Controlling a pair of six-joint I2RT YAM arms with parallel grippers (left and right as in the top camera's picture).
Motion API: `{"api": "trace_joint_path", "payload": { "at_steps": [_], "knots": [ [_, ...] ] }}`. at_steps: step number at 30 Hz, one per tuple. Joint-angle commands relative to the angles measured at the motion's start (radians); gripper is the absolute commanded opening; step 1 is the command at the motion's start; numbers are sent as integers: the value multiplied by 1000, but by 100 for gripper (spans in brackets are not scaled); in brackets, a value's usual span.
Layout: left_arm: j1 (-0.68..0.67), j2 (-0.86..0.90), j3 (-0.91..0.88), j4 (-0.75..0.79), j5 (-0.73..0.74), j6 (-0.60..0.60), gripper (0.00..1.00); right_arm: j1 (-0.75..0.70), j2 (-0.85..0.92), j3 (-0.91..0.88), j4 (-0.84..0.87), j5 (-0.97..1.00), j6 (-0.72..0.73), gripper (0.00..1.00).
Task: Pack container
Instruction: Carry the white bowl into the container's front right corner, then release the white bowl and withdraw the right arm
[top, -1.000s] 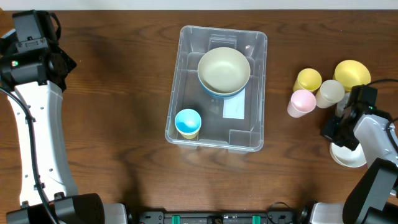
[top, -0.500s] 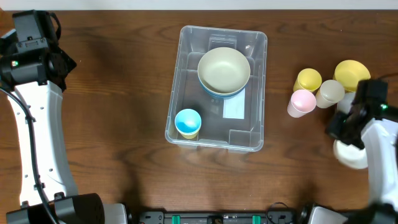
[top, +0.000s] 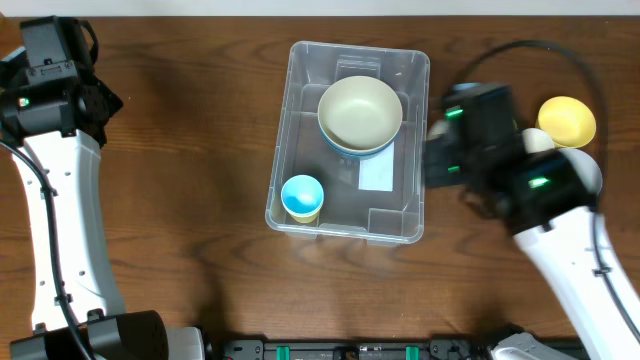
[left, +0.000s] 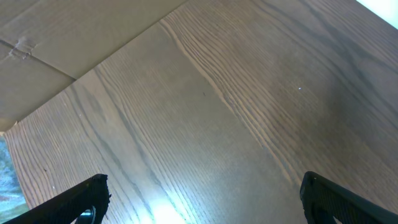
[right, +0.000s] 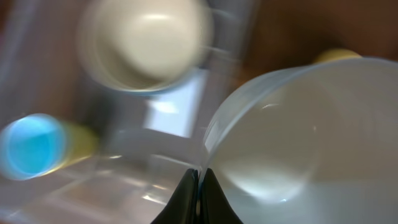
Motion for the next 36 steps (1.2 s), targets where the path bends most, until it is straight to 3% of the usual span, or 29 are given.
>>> {"api": "trace_joint_path", "payload": {
  "at_steps": [1, 7, 16, 18, 20, 23, 36],
  "knots": [
    [3, 4, 4, -2, -14, -9, 98, 144, 39, 20, 29, 77, -14, 1],
    [3, 4, 4, -2, -14, -9, 98, 286, 183, 20, 81, 84, -14, 1],
    [3, 4, 4, -2, -14, -9, 98, 298, 377, 20, 81, 82, -14, 2],
    [3, 4, 4, -2, -14, -9, 98, 298, 392, 20, 77, 78, -14, 7],
    [3, 4, 4, -2, -14, -9, 98, 298, 393, 20, 72, 78, -14, 23],
    [3, 4, 4, -2, -14, -9, 98, 298, 383, 22, 79, 79, -15, 34],
    [3, 4, 4, -2, -14, -9, 98, 224, 145, 87, 40, 87, -25, 38]
  ]
}}
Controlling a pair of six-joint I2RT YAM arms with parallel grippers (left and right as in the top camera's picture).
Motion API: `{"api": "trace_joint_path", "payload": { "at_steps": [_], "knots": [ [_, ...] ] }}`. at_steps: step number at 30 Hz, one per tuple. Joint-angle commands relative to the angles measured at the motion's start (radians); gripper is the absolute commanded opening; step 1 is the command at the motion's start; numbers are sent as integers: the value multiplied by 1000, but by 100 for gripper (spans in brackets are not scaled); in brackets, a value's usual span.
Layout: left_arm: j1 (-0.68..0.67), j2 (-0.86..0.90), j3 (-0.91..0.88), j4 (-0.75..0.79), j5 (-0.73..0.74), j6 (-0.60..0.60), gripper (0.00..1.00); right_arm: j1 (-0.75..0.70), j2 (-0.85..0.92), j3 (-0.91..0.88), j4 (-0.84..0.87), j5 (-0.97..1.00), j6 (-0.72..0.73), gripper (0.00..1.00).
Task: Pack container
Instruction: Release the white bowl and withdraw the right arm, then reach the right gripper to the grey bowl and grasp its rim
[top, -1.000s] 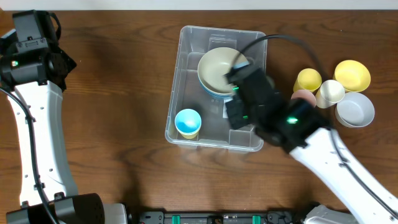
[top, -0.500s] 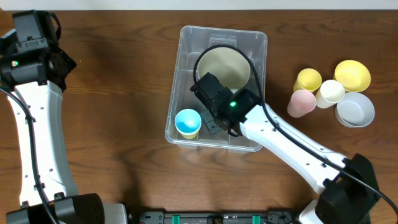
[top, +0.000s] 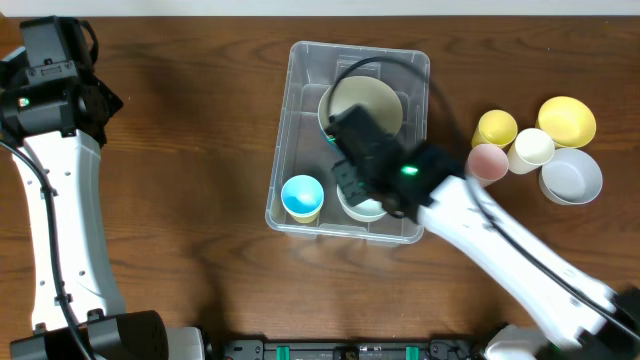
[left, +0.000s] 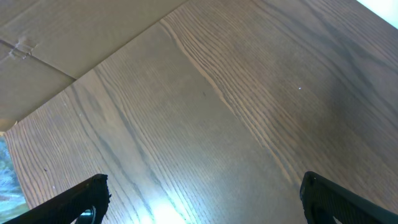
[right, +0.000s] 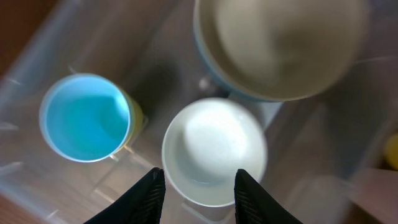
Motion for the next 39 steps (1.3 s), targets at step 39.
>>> {"api": "trace_joint_path", "payload": {
  "at_steps": [39],
  "knots": [
    [3, 4, 4, -2, -15, -9, 98, -1426, -41, -122, 7, -208, 121, 59]
  ]
}}
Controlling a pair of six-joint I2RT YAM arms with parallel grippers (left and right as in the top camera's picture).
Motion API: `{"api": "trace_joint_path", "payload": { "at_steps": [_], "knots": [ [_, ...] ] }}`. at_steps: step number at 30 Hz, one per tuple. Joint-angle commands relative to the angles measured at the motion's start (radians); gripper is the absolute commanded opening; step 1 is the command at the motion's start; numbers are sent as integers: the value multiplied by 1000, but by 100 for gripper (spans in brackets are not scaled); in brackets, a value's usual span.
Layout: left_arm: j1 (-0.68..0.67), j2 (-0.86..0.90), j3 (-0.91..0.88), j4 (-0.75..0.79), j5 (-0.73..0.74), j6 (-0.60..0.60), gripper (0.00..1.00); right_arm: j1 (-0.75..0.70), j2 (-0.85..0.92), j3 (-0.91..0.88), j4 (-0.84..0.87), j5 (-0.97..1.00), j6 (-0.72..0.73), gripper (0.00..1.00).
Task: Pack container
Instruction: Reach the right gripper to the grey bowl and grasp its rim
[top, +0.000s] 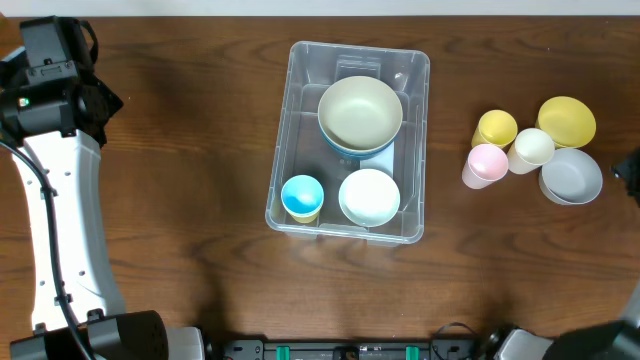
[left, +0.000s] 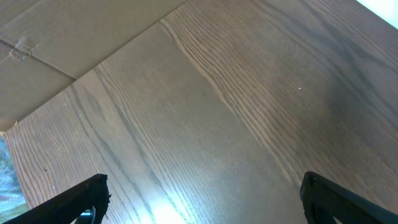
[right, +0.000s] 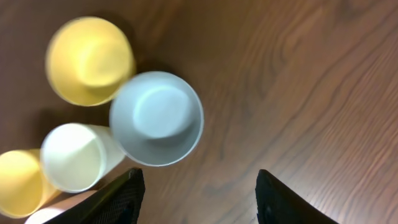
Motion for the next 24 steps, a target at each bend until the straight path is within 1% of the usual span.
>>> {"api": "trace_joint_path", "payload": {
  "at_steps": [1, 6, 11, 19, 24],
  "knots": [
    [3, 4, 4, -2, -14, -9, 98, -50, 48, -13, 16, -106, -33, 58],
    [3, 4, 4, -2, -14, -9, 98, -53, 126, -53, 77, -115, -39, 57],
    [3, 4, 4, -2, -14, -9, 98, -53, 174, -171, 216, -169, -62, 56],
    [3, 4, 4, -2, -14, -9, 98, -53, 182, -365, 446, -170, -106, 53],
    [3, 4, 4, -2, -14, -9, 98, -50, 182, -433, 554, -172, -107, 52]
  ]
}}
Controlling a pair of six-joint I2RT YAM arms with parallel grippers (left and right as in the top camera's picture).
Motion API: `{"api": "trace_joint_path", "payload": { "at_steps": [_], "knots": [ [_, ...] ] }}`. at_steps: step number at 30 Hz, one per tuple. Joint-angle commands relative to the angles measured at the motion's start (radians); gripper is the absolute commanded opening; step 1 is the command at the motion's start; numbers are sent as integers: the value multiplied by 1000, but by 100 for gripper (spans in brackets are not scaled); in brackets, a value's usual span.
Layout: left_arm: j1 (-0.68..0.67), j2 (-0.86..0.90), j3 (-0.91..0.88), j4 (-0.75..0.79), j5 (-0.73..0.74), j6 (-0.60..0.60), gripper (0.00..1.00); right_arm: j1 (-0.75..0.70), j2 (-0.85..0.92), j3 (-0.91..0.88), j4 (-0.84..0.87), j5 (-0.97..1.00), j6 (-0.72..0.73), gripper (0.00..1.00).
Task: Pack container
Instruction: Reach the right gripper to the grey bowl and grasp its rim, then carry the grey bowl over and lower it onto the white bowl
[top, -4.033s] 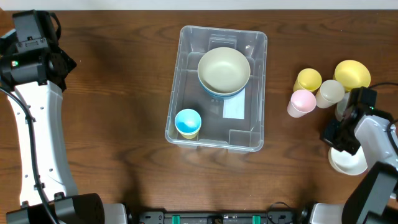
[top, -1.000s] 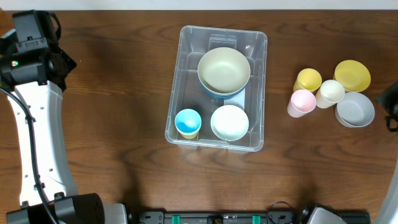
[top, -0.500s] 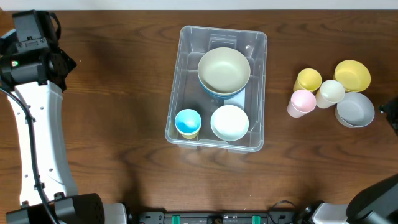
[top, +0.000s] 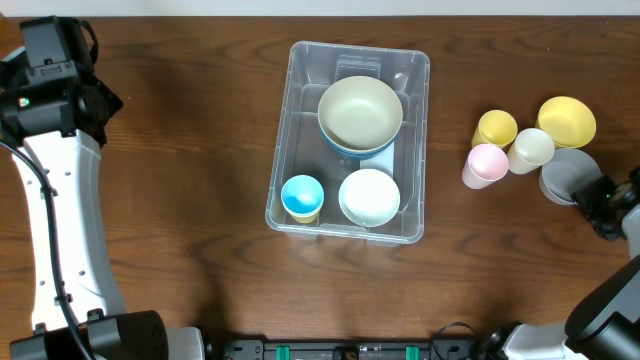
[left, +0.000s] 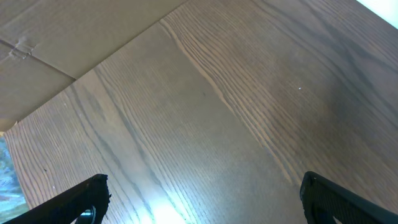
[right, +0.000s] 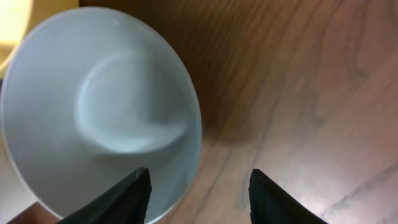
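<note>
A clear plastic container (top: 290, 120) stands mid-table. Inside it are a cream bowl (top: 360, 110) nested in a blue one, a blue cup (top: 301, 196) and a white bowl (top: 369, 196). On the table to the right a pale grey bowl (right: 99, 106) sits upright. My right gripper (right: 199, 199) is open and low over it, one finger above the bowl's inside, the other outside over wood, the near rim between them. My left gripper (left: 202, 202) hangs open over bare wood at the far left.
Beside the grey bowl (top: 562, 170) stand a yellow bowl (top: 566, 120), a cream cup (top: 531, 148), a yellow cup (top: 495, 128) and a pink cup (top: 485, 163), packed close together. The left arm (top: 60, 200) runs along the table's left side.
My right gripper was higher, with the bowls and cups all in its view; now it is close down on the grey bowl, fingers astride its rim. The left arm has not moved.
My right gripper was shut on a white bowl's rim beside the container. Then it stood open over the container, the white bowl resting inside next to the blue cup. Then it was out over the right-hand group, and now low at the grey bowl.
</note>
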Motion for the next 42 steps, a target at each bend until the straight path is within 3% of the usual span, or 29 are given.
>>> {"api": "trace_joint_path", "payload": {
  "at_steps": [1, 7, 12, 18, 24, 29, 32, 35, 42],
  "knots": [
    [3, 4, 4, -2, -14, -9, 98, 0, 3, -46, 55, -8, -22, 51],
    [3, 4, 4, -2, -14, -9, 98, 0, 3, -109, 153, -9, -21, 42],
    [3, 4, 4, -2, -14, -9, 98, 0, 3, -112, 158, -9, -21, 16],
    [3, 4, 4, -2, -14, -9, 98, -4, -3, -109, 124, 7, -21, 2],
    [3, 4, 4, -2, -14, -9, 98, -2, -112, -59, -19, 16, -6, 1],
    [3, 4, 4, -2, -14, -9, 98, 31, -312, 13, -194, 9, -2, 3],
    [3, 4, 4, -2, -14, -9, 98, 87, -430, 55, -254, -94, -21, 4],
    [3, 4, 4, -2, -14, -9, 98, 188, -522, 83, -277, -181, -37, 2],
    [3, 4, 4, -2, -14, -9, 98, 573, -626, 92, -252, -164, -8, 2]
  ]
}}
